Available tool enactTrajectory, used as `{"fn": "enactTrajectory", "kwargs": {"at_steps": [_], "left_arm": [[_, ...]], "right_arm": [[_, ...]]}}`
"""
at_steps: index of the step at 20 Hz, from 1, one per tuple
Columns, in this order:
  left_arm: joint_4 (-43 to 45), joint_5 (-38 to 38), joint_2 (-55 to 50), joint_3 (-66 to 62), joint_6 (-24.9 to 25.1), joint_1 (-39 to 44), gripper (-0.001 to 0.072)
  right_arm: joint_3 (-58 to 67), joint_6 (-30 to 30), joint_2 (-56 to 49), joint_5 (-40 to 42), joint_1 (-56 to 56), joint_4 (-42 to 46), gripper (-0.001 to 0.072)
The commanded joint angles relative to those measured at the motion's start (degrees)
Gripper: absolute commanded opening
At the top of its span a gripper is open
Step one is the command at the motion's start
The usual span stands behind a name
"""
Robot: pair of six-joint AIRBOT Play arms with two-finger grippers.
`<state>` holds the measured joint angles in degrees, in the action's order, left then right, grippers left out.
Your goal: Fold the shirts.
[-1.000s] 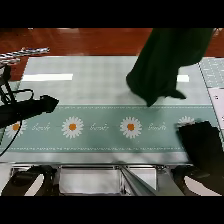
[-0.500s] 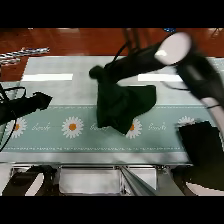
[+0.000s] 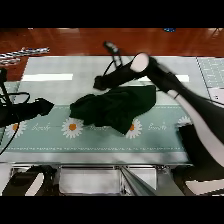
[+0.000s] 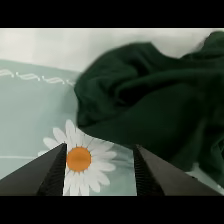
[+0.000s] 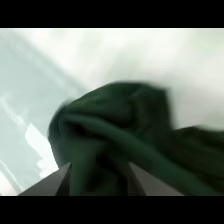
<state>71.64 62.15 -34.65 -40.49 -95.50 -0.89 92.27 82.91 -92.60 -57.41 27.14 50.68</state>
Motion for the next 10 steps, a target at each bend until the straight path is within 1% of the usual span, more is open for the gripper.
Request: {"fn": "enactTrajectory", "kwargs": {"at_steps": [1,3,5,7,9,10], "left_arm": [[-4.1,7.9,-1.5,0.9,0.3,0.0,0.0507],[-9.1,9.1,-2.4,5.0,0.5,0.0,0.0507],[-12.5,8.1,-3.6,10.4,2.1,-0.1,0.0507],[-13.7,7.3,-6.0,14.6,2.1,-0.1,0.0507],[-14.5,3.5,-8.9,16.7,2.4,-0.1,0.0507],[-17.0,0.7,-10.5,16.9,4.5,-0.1,0.0508]], "right_arm": [[3.0,-0.6,6.3,-8.9,-16.4,0.5,0.0408],[-1.6,-0.4,12.0,-12.3,-26.8,5.7,0.0403],[-13.3,-0.3,18.0,-11.7,-35.4,8.8,0.0403],[-28.2,-0.9,23.7,-8.0,-42.2,7.4,0.0403],[-40.5,-4.8,28.1,-5.4,-46.3,2.9,0.0403],[-44.9,-7.1,29.4,-5.1,-47.3,0.7,0.0403]]}}
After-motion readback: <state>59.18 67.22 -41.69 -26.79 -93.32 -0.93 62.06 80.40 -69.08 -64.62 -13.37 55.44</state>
